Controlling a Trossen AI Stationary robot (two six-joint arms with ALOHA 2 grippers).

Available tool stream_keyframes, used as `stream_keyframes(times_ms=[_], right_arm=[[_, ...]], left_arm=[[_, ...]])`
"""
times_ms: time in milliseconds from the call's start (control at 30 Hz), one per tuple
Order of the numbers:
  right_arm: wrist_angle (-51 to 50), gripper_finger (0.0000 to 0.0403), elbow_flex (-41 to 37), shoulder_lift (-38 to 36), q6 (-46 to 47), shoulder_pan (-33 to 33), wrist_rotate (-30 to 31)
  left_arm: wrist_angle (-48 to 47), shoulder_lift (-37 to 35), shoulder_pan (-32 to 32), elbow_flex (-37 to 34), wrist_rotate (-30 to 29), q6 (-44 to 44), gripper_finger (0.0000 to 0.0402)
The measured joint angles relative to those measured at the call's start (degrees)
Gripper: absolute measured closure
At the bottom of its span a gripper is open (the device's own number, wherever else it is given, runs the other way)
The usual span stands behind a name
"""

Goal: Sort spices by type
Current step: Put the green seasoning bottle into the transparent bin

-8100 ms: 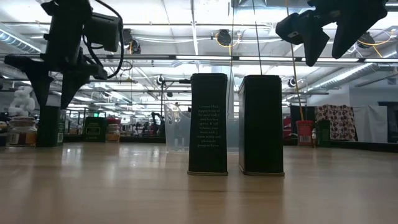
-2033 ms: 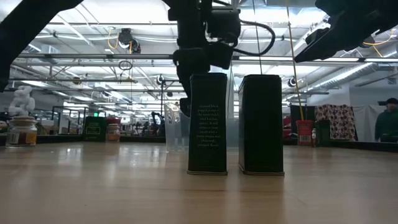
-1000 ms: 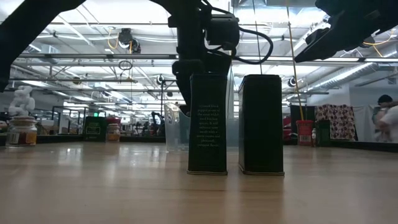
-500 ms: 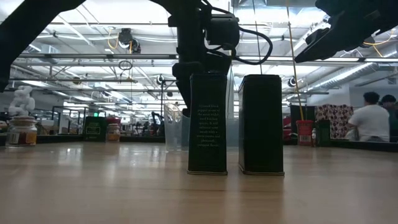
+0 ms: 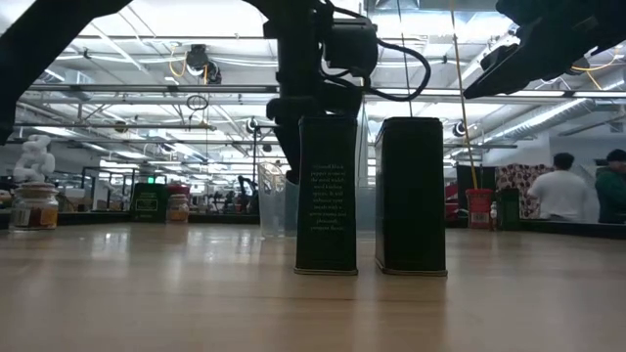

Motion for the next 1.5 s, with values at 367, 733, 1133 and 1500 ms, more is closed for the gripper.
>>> stream_keyframes(times_ms=[367,733,1133,1500], right_arm=[[0.0,0.0245,0.0,0.0,0.5,0.0,0.0],[-0.2,0.0245,0.0,0.0,0.5,0.0,0.0],[0.1,0.0245,0.0,0.0,2.8,0.1,-5.8],[2.7,0.0245,0.0,0.0,3.1,0.1,-6.1]], left_arm=[[-2.9,0.1,-0.6,4.3,-2.3,0.1,0.0191],[-12.5,-0.4,-1.0,15.1,-0.9,-4.0,0.0191],[-12.3,-13.9,-8.0,15.6,1.2,-13.3,0.0191],[-19.8,-21.2,-20.3,15.6,-7.2,-28.7,0.0191]])
